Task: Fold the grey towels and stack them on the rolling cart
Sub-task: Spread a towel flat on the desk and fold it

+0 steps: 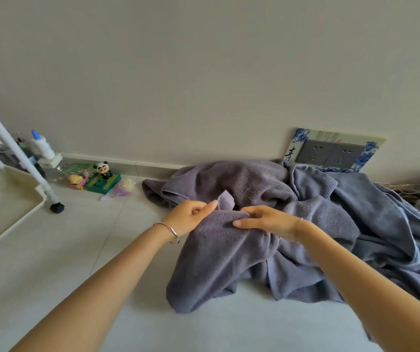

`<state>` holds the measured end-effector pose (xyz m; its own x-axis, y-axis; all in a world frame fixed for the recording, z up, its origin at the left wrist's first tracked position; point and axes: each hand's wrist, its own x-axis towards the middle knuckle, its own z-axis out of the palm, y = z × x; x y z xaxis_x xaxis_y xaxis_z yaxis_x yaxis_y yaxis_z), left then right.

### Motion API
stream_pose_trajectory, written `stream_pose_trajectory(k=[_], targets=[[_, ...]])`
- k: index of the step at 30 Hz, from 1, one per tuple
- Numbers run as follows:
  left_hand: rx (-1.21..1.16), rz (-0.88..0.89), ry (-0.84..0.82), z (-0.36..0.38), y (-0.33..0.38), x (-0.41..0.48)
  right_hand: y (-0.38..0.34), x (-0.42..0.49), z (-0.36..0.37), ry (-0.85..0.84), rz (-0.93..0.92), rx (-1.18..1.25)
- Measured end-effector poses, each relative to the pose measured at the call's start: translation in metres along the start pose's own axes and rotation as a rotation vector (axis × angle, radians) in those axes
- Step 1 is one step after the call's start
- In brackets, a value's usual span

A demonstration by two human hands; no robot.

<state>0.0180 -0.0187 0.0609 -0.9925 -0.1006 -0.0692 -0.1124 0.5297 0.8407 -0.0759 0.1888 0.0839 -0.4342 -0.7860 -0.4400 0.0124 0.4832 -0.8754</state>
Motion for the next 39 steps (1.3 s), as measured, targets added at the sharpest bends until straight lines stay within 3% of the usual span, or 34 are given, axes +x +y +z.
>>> stream_pose_trajectory(k=[7,12,16,23,28,31,34,36,39], targets=[[0.034,0.082,-0.058,-0.071,0.105,-0.010,-0.092,-0.092,-0.052,0.018,-0.194,0.173],[0.028,0.244,-0.045,-0.092,0.162,-0.027,-0.141,-0.130,-0.036,-0.023,-0.206,-0.118],[-0.014,0.263,-0.031,-0.092,0.184,-0.038,-0.168,-0.132,-0.004,0.002,-0.232,-0.261],[0.145,0.055,-0.370,-0.134,0.177,-0.081,-0.186,-0.148,-0.024,-0.008,-0.494,-0.046],[-0.078,0.075,-0.382,-0.178,0.162,-0.108,-0.205,-0.149,-0.028,-0.141,-0.664,0.138],[-0.084,-0.105,-0.301,-0.194,0.137,-0.117,-0.201,-0.107,-0.016,-0.136,-0.514,0.045],[0.197,-0.282,-0.099,-0.194,0.075,-0.106,-0.168,-0.041,0.005,-0.047,-0.253,-0.090],[0.365,-0.272,0.068,-0.184,0.019,-0.088,-0.131,0.006,0.021,0.060,-0.104,-0.212],[0.264,-0.213,0.224,-0.154,-0.045,-0.070,-0.066,0.067,0.032,0.204,0.058,-0.437]])
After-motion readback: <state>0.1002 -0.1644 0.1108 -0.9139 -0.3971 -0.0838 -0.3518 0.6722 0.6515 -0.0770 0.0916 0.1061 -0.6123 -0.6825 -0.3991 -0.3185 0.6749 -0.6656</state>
